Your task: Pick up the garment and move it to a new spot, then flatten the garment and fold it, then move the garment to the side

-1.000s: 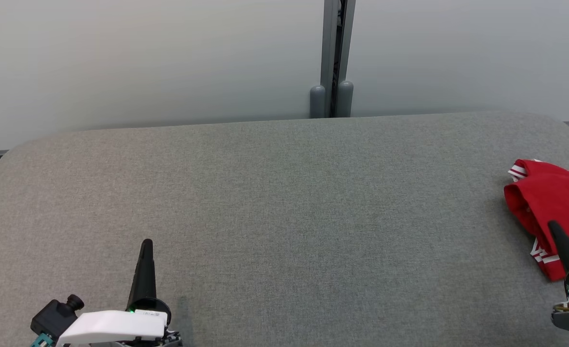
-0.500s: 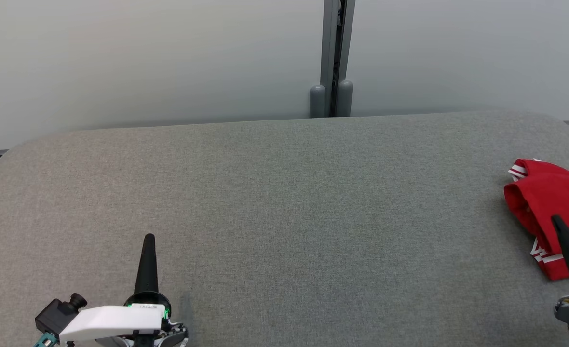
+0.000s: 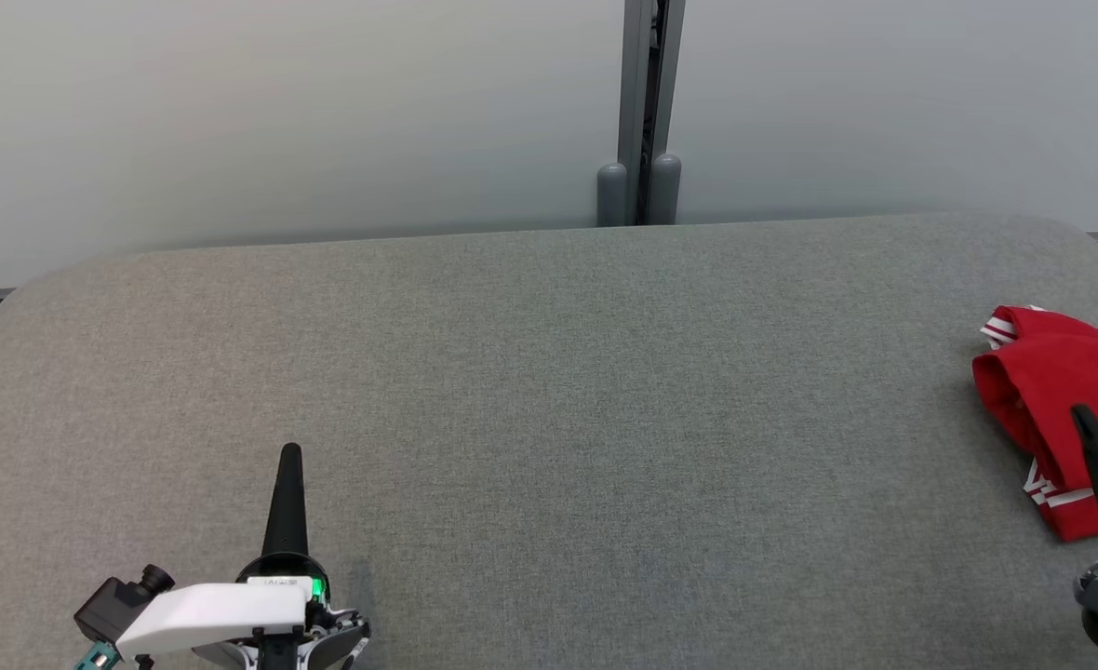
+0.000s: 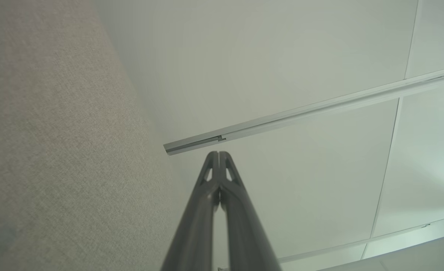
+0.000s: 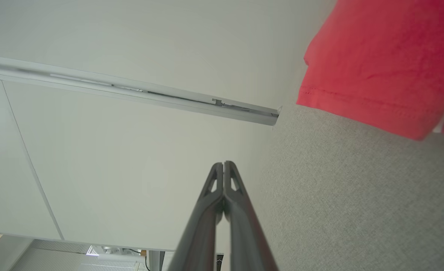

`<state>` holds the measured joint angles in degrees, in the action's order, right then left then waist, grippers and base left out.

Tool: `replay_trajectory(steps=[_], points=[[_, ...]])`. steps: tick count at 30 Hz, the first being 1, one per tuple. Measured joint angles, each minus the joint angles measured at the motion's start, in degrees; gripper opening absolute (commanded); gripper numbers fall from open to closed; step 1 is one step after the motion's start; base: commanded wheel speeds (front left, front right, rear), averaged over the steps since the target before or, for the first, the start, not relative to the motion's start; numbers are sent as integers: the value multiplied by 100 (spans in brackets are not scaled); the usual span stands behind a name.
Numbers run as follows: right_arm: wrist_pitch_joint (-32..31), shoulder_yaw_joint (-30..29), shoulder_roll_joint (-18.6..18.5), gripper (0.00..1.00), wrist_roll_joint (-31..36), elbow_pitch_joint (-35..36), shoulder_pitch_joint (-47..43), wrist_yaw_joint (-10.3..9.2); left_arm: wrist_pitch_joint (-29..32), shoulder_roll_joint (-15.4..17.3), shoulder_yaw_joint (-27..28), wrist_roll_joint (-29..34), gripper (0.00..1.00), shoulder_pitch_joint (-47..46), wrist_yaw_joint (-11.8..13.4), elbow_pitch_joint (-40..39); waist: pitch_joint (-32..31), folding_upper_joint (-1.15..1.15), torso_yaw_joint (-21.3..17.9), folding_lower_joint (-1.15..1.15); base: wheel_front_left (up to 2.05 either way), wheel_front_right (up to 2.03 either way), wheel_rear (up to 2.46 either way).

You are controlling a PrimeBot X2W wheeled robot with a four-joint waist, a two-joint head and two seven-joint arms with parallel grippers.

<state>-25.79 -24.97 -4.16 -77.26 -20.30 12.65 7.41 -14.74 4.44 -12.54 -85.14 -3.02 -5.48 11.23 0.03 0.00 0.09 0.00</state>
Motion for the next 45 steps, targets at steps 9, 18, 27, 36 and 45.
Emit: replay_trajectory(steps=[9, 18, 27, 36, 45], points=[[-115, -69, -15, 0, -374, -135, 104, 0, -10, -60, 5, -336, 0, -91, -59, 30, 5, 0, -2, 0, 0, 0, 0], [-240, -167, -35, 0, -757, -290, 215, 0, -16, -137, 11, -679, 0, -132, -136, 57, 11, 0, -4, 0, 0, 0, 0], [-309, -219, -54, 0, -1022, -400, 323, 0, -25, -172, 13, -883, 0, -203, -196, 73, 15, 0, -6, 0, 0, 0, 0], [-309, -212, -60, 0, -1039, -402, 323, 0, -25, -172, 13, -884, 0, -203, -196, 74, 15, 0, -6, 0, 0, 0, 0], [-308, -203, -70, 0, -1047, -402, 323, 0, -25, -172, 13, -884, 0, -203, -196, 74, 15, 0, -6, 0, 0, 0, 0]])
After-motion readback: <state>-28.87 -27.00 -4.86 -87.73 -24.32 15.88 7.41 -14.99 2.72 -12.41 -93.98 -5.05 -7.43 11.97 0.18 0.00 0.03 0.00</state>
